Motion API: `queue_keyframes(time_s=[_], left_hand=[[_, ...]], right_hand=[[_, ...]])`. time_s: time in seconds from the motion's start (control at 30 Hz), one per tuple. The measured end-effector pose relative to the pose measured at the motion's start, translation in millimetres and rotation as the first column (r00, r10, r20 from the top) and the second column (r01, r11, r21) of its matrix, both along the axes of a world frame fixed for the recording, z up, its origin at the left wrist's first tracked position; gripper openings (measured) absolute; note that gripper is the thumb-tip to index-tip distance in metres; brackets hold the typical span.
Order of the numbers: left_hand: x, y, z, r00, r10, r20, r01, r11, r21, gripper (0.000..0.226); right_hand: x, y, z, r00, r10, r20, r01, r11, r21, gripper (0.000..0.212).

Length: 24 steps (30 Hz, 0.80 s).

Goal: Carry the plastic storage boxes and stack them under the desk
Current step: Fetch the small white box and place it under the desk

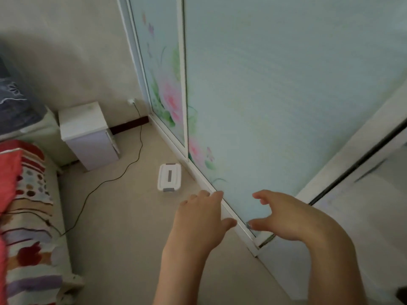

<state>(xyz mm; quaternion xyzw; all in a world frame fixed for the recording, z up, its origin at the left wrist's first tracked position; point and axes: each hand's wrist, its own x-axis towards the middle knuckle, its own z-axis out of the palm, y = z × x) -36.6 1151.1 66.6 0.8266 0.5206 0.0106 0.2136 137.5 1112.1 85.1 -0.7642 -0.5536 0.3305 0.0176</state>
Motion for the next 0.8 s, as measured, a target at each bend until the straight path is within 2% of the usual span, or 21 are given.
queue_keyframes(time_s=[0.1,0.23,0.33,0.53,0.7,0.8], left_hand=[[-30,48,2,0.997,0.076,0.018,-0.075,0.997,-0.022,0.060],[-75,97,-1,0.975,0.218,-0.032,-0.220,0.972,-0.077,0.059],[-110,124,-5,0.952,0.299,-0.068,-0.304,0.947,-0.106,0.061],[-159,162,-11,0.912,0.408,-0.037,-0.409,0.899,-0.159,0.061],[-182,196,-23,0.886,0.460,-0.060,-0.462,0.863,-0.205,0.057],[-192,228,-28,0.872,0.487,-0.059,-0.487,0.846,-0.218,0.059]], right_hand=[[-31,55,1,0.998,0.056,-0.010,-0.056,0.998,0.001,0.080],[-74,109,-1,0.981,0.171,-0.097,-0.174,0.984,-0.024,0.078],[-97,144,1,0.969,0.224,-0.108,-0.230,0.972,-0.053,0.078],[-140,213,-1,0.948,0.315,-0.043,-0.317,0.947,-0.054,0.080],[-178,257,-10,0.889,0.440,-0.125,-0.452,0.886,-0.102,0.079],[-187,295,-16,0.876,0.465,-0.133,-0.478,0.872,-0.101,0.079]])
